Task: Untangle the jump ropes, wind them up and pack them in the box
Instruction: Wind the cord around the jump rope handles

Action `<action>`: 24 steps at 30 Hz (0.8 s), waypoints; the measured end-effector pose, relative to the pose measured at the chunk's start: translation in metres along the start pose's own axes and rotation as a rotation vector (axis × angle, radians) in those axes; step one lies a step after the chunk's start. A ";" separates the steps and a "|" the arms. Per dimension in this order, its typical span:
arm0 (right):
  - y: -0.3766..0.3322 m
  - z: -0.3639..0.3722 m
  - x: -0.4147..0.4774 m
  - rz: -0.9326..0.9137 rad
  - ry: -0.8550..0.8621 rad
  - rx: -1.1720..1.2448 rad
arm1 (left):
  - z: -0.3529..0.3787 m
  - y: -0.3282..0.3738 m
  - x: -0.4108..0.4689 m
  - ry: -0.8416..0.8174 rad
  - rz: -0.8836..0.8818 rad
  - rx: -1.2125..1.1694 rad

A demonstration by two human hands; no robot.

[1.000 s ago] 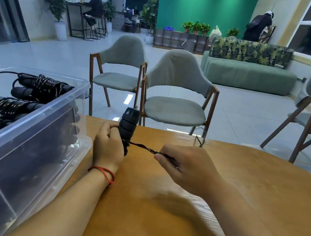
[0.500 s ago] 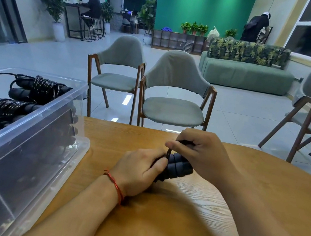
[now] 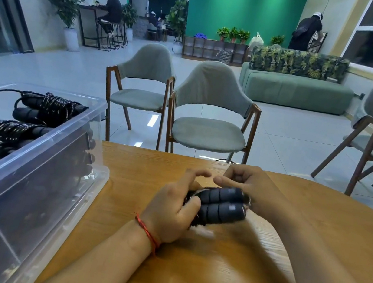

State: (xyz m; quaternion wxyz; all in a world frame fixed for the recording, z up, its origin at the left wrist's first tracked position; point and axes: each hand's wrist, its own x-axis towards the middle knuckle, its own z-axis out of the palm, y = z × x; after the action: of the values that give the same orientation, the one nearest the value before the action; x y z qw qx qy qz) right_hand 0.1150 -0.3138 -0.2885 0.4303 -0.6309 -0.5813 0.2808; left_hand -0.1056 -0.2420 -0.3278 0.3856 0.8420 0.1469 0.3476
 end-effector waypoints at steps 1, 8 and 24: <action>0.006 0.002 0.000 -0.002 -0.002 0.012 | 0.000 0.000 0.000 0.063 -0.011 -0.096; 0.013 0.041 -0.002 -0.028 -0.025 -0.159 | -0.011 -0.005 0.005 0.335 -0.193 -0.380; -0.017 0.046 -0.003 -0.325 0.034 -0.551 | -0.036 -0.032 0.017 0.598 -0.569 0.157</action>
State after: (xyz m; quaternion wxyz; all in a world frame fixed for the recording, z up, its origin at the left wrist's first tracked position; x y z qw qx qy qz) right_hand 0.0663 -0.3075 -0.2957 0.2921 -0.6274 -0.7212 0.0299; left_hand -0.1179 -0.1924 -0.3278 0.3412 0.6565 0.5054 0.4441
